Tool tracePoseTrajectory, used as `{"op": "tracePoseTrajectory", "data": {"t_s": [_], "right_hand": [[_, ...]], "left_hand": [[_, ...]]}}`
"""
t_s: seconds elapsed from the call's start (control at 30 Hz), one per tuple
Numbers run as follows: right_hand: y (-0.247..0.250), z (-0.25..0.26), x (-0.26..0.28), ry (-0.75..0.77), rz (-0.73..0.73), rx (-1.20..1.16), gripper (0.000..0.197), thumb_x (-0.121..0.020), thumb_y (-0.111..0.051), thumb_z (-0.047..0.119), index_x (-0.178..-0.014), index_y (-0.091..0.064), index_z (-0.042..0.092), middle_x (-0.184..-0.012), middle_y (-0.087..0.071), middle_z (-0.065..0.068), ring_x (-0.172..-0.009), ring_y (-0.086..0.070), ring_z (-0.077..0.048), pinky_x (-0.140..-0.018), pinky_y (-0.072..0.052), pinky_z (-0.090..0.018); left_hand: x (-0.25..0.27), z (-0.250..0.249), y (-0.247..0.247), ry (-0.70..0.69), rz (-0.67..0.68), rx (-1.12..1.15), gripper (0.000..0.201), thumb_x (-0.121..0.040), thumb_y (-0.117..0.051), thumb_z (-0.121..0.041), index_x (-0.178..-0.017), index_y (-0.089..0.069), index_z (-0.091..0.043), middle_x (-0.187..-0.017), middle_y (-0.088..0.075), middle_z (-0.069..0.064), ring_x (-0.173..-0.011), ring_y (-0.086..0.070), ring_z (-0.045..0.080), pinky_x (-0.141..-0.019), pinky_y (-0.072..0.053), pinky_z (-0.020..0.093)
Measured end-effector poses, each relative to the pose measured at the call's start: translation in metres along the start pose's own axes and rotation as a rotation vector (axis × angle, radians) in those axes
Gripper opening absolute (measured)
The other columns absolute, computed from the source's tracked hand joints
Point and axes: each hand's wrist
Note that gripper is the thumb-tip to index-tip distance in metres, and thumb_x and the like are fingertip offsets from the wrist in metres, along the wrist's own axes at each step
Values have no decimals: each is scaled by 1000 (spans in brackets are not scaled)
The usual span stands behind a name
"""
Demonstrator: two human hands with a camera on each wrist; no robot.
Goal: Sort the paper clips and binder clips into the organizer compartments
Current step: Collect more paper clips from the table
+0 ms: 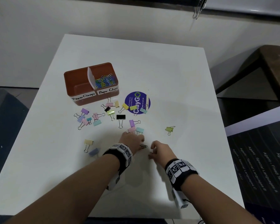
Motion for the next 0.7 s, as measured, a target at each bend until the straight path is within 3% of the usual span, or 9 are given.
{"op": "tracePoseTrajectory", "data": {"t_s": [0.1,0.17,0.27,0.33,0.47,0.53,0.7], "right_hand": [[1,1,-1,-1,-7,82,17,-78,-71,16,-84,-55,20,-87,-61,-6,-84,-59,-25,-73,-44,-28],[3,2,-4,-11,5,136,14,-78,-71,18,-77,-56,19,-86,-62,-8,-83,-57,-24,-70,-41,-27],[2,4,-4,4,14,171,10,-79,-70,18,-74,-62,17,-86,-52,-4,-79,-53,-21,-69,-37,-24],[2,7,-3,21,17,211,7,-80,-68,16,-75,-64,18,-90,-48,-3,-86,-57,-26,-71,-39,-26],[1,8,-1,9,18,228,37,-82,-65,17,-57,-41,31,-95,-59,-7,-94,-60,-28,-79,-46,-31],[1,7,1,6,7,217,36,-82,-64,17,-58,-40,29,-98,-63,-8,-94,-59,-28,-77,-45,-30],[5,3,4,-1,1,173,16,-79,-63,11,-73,-55,24,-92,-66,-8,-92,-60,-26,-73,-43,-28]], "left_hand": [[0,-2,1,21,0,-44,19,-91,-52,-36,-105,-61,-27,-102,-68,1,-100,-60,24,-92,-39,35],[0,-3,2,29,14,-49,20,-90,-53,-36,-104,-64,-27,-105,-67,-1,-102,-58,24,-93,-39,36],[1,-3,4,32,43,-43,19,-90,-53,-33,-103,-66,-28,-111,-63,-2,-105,-56,24,-93,-40,39],[2,-3,3,37,50,-35,19,-90,-53,-33,-102,-67,-28,-112,-62,-2,-106,-56,24,-94,-40,39],[4,0,2,55,40,34,17,-90,-53,-35,-100,-63,-27,-111,-63,-2,-109,-54,22,-97,-37,38],[6,2,2,56,21,72,16,-90,-53,-35,-99,-62,-27,-110,-64,-2,-108,-55,21,-97,-36,37],[4,5,3,-6,-34,106,18,-90,-52,-35,-101,-62,-24,-106,-66,-2,-106,-56,22,-97,-37,35]]}}
Point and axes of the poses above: each hand's wrist, its own x-axis away from the middle knuckle, its own y-axis out of the back of the hand, z = x × y
